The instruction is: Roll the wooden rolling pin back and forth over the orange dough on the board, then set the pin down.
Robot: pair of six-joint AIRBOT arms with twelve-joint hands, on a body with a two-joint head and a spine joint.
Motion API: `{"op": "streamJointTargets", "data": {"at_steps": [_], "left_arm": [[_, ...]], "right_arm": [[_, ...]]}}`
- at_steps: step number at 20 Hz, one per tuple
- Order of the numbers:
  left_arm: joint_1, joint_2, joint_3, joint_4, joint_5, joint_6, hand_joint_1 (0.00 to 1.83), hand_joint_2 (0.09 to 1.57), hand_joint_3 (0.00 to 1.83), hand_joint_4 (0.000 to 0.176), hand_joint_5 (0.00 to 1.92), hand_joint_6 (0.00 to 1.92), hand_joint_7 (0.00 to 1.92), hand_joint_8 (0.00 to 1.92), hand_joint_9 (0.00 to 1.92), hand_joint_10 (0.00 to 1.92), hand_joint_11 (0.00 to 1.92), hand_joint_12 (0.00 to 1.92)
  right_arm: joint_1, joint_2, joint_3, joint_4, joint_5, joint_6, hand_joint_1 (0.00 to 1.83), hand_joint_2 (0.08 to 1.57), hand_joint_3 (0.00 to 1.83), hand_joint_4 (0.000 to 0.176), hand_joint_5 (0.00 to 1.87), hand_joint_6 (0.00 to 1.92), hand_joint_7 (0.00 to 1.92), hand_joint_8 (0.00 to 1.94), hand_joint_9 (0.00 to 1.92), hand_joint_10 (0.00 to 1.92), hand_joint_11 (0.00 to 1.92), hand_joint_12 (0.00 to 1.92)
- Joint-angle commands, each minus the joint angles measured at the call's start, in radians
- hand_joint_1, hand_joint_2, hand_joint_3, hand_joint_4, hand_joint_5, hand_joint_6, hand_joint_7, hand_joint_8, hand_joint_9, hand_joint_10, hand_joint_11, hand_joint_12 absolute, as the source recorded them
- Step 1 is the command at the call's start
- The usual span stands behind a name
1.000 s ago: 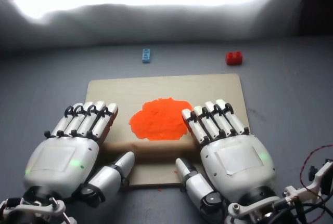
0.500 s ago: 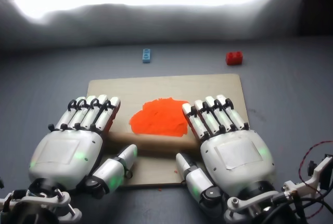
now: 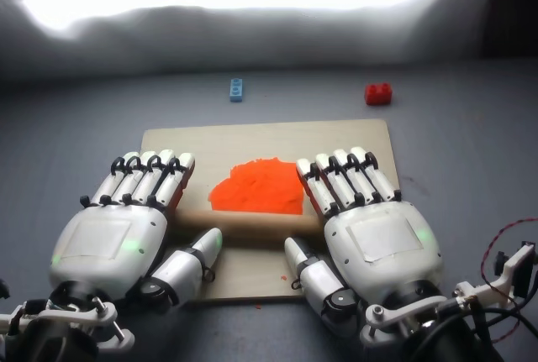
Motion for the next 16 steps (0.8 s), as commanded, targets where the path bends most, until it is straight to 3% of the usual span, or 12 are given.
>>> {"op": "streamJointTargets", "data": {"at_steps": [1,11,13,16], "left_arm": [[-0.012,-0.001,0.006,0.051,-0.097,-0.001,0.0,1.45,0.0,0.0,0.01,0.0,0.0,0.0,0.0,0.0,0.0,0.02],[-0.026,-0.007,0.023,0.049,-0.077,0.0,0.0,1.46,0.01,0.0,0.0,0.0,0.0,0.0,0.0,0.0,0.02,0.04],[-0.029,-0.008,0.026,0.049,-0.072,0.001,0.0,1.46,0.0,0.0,0.0,0.0,0.0,0.0,0.02,0.0,0.0,0.18],[-0.031,-0.008,0.028,0.049,-0.069,0.003,0.0,1.46,0.0,0.0,0.0,0.0,0.0,0.0,0.01,0.0,0.0,0.08]], "right_arm": [[0.011,-0.002,0.004,-0.076,-0.075,0.007,0.0,1.51,0.01,0.0,0.03,0.0,0.0,0.0,0.0,0.0,0.0,0.0],[0.03,-0.006,0.035,-0.051,-0.031,0.038,0.0,1.47,0.0,0.0,0.09,0.03,0.06,0.02,0.0,0.0,0.0,0.0],[0.033,-0.007,0.043,-0.047,-0.027,0.038,0.0,1.47,0.0,0.0,0.12,0.04,0.08,0.02,0.02,0.01,0.01,0.0],[0.038,-0.007,0.051,-0.047,-0.026,0.038,0.0,1.49,0.0,0.0,0.1,0.03,0.08,0.02,0.01,0.0,0.0,0.0]]}}
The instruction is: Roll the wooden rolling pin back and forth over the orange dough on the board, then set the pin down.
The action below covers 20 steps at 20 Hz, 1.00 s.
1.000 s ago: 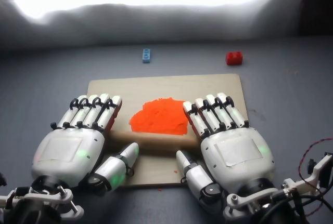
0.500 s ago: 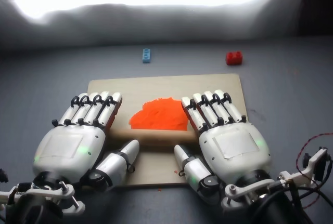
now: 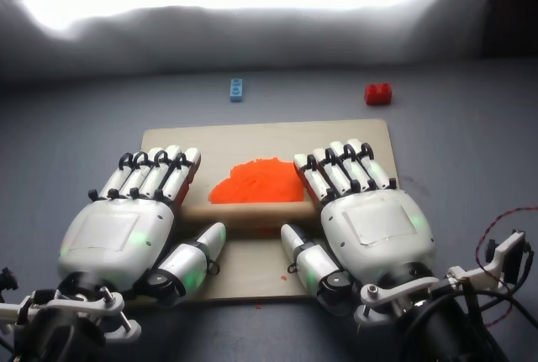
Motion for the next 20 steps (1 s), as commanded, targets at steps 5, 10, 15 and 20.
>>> {"op": "streamJointTargets", "data": {"at_steps": [5,10,15,20], "left_arm": [[-0.014,-0.001,0.009,0.051,-0.103,0.003,0.0,1.46,0.0,0.0,0.0,0.0,0.0,0.0,0.01,0.0,0.0,0.11],[-0.021,-0.004,0.016,0.051,-0.097,0.004,0.0,1.45,0.0,0.0,0.0,0.0,0.0,0.0,0.0,0.0,0.0,0.12],[-0.028,-0.005,0.023,0.051,-0.085,0.006,0.0,1.45,0.0,0.0,0.0,0.0,0.0,0.0,0.0,0.0,0.0,0.09],[-0.041,-0.006,0.036,0.051,-0.072,0.007,0.0,1.45,0.0,0.0,0.0,0.0,0.0,0.0,0.01,0.0,0.0,0.06]], "right_arm": [[0.015,0.001,0.016,-0.071,-0.067,0.005,0.0,1.51,0.01,0.0,0.09,0.02,0.07,0.01,0.01,0.0,0.0,0.0],[0.024,-0.001,0.03,-0.07,-0.065,0.007,0.0,1.5,0.01,0.0,0.08,0.01,0.05,0.0,0.0,0.0,0.0,0.0],[0.033,-0.003,0.047,-0.048,-0.051,0.012,0.0,1.5,0.0,0.0,0.07,0.01,0.04,0.0,0.0,0.0,0.0,0.0],[0.043,-0.006,0.063,-0.036,-0.043,0.019,0.0,1.52,0.01,0.0,0.1,0.02,0.07,0.01,0.02,0.01,0.0,0.0]]}}
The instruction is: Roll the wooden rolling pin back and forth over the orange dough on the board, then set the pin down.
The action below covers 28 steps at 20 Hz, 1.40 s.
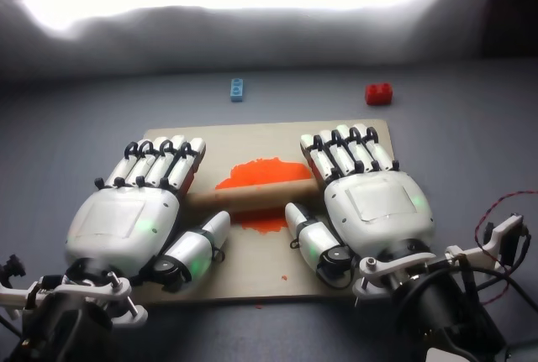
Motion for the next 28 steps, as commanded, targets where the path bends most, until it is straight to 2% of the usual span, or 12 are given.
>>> {"op": "streamJointTargets", "data": {"at_steps": [1,4,11,28], "left_arm": [[-0.008,0.001,0.008,0.052,-0.103,0.003,0.0,1.44,0.0,0.0,0.0,0.0,0.01,0.0,0.01,0.0,0.0,0.06],[-0.014,0.0,0.016,0.048,-0.096,-0.005,0.0,1.44,0.0,0.0,0.0,0.0,0.01,0.0,0.01,0.0,0.0,0.08],[-0.025,-0.006,0.047,0.036,-0.071,-0.019,0.0,1.43,0.0,0.0,0.0,0.0,0.0,0.0,0.01,0.0,0.0,0.08],[-0.044,-0.019,0.09,0.021,-0.032,-0.019,0.0,1.47,0.01,0.0,0.03,0.01,0.04,0.01,0.03,0.0,0.0,0.14]], "right_arm": [[0.01,0.001,0.002,-0.073,-0.078,-0.002,0.0,1.52,0.01,0.0,0.1,0.02,0.07,0.01,0.01,0.01,0.0,0.0],[0.011,0.001,0.003,-0.073,-0.076,-0.002,0.0,1.47,0.0,0.0,0.08,0.01,0.06,0.01,0.01,0.0,0.0,0.0],[0.019,-0.001,0.013,-0.073,-0.069,0.002,0.0,1.55,0.03,0.0,0.1,0.01,0.07,0.01,0.02,0.01,0.0,0.0],[0.038,-0.008,0.046,-0.039,-0.034,0.02,0.0,1.55,0.02,0.0,0.1,0.01,0.07,0.0,0.02,0.01,0.0,0.0]]}}
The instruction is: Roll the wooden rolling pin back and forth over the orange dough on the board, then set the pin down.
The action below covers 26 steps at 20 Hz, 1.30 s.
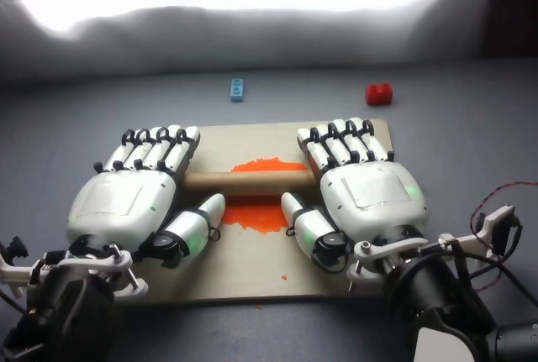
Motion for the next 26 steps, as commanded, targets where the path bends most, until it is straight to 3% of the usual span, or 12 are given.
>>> {"op": "streamJointTargets", "data": {"at_steps": [1,21,26], "left_arm": [[-0.007,-0.001,0.009,0.05,-0.104,0.002,0.0,1.47,0.0,0.0,0.03,0.0,0.04,0.0,0.02,0.0,0.0,0.12],[-0.04,-0.022,0.064,0.038,-0.053,0.001,0.0,1.47,0.0,0.0,0.01,0.0,0.03,0.0,0.01,0.0,0.0,0.06],[-0.049,-0.03,0.089,0.034,-0.036,-0.037,0.0,1.47,0.0,0.0,0.02,0.01,0.03,0.0,0.01,0.0,0.0,0.05]], "right_arm": [[0.008,0.001,0.006,-0.069,-0.084,-0.001,0.0,1.55,0.02,0.0,0.1,0.01,0.06,0.0,0.01,0.0,0.0,0.0],[0.028,-0.006,0.043,-0.045,-0.044,0.014,0.0,1.53,0.01,0.0,0.08,0.01,0.05,0.01,0.0,0.0,0.0,0.0],[0.034,-0.007,0.053,-0.045,-0.033,0.015,0.0,1.53,0.0,0.0,0.08,0.01,0.05,0.0,0.0,0.0,0.0,0.0]]}}
